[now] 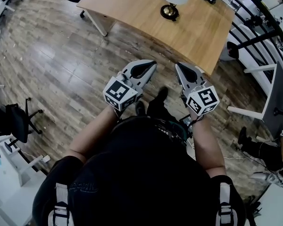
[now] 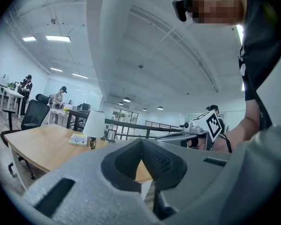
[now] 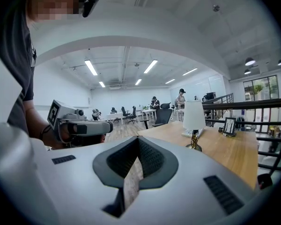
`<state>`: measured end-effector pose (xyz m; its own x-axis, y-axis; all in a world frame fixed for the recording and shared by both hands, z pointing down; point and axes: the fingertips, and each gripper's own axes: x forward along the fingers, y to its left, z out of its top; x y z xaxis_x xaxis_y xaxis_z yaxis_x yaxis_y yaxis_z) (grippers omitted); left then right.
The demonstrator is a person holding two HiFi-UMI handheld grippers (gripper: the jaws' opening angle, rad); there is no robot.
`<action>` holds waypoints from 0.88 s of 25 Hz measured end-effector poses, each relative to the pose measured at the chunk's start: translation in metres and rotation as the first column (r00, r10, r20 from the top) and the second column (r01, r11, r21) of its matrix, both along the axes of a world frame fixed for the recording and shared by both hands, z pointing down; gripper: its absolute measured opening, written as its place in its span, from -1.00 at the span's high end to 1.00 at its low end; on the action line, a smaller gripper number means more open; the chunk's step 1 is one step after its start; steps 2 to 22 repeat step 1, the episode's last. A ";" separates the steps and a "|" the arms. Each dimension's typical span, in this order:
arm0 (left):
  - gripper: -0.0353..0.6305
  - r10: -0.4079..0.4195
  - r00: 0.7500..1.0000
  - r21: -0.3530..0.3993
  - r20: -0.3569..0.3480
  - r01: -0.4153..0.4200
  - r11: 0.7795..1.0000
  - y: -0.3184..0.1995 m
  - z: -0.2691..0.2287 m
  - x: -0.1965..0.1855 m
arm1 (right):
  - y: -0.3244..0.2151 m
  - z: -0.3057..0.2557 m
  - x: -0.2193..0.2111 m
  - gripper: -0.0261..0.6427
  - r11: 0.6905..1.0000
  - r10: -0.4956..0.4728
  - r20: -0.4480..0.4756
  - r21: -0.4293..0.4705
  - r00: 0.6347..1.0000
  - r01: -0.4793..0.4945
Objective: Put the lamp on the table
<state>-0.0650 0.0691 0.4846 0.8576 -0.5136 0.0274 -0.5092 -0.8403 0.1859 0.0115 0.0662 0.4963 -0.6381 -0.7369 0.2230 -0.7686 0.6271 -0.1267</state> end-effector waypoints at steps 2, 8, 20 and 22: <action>0.87 0.002 1.000 -0.002 -0.002 -0.002 1.000 0.002 0.000 -0.002 | 0.003 0.000 -0.002 0.88 1.000 0.002 -0.001 0.000 1.000 -0.002; 0.87 0.002 1.000 -0.002 -0.002 -0.002 1.000 0.002 0.000 -0.002 | 0.003 0.000 -0.002 0.88 1.000 0.002 -0.001 0.000 1.000 -0.002; 0.87 0.002 1.000 -0.002 -0.002 -0.002 1.000 0.002 0.000 -0.002 | 0.003 0.000 -0.002 0.88 1.000 0.002 -0.001 0.000 1.000 -0.002; 0.87 0.002 1.000 -0.002 -0.002 -0.002 1.000 0.002 0.000 -0.002 | 0.003 0.000 -0.002 0.88 1.000 0.002 -0.001 0.000 1.000 -0.002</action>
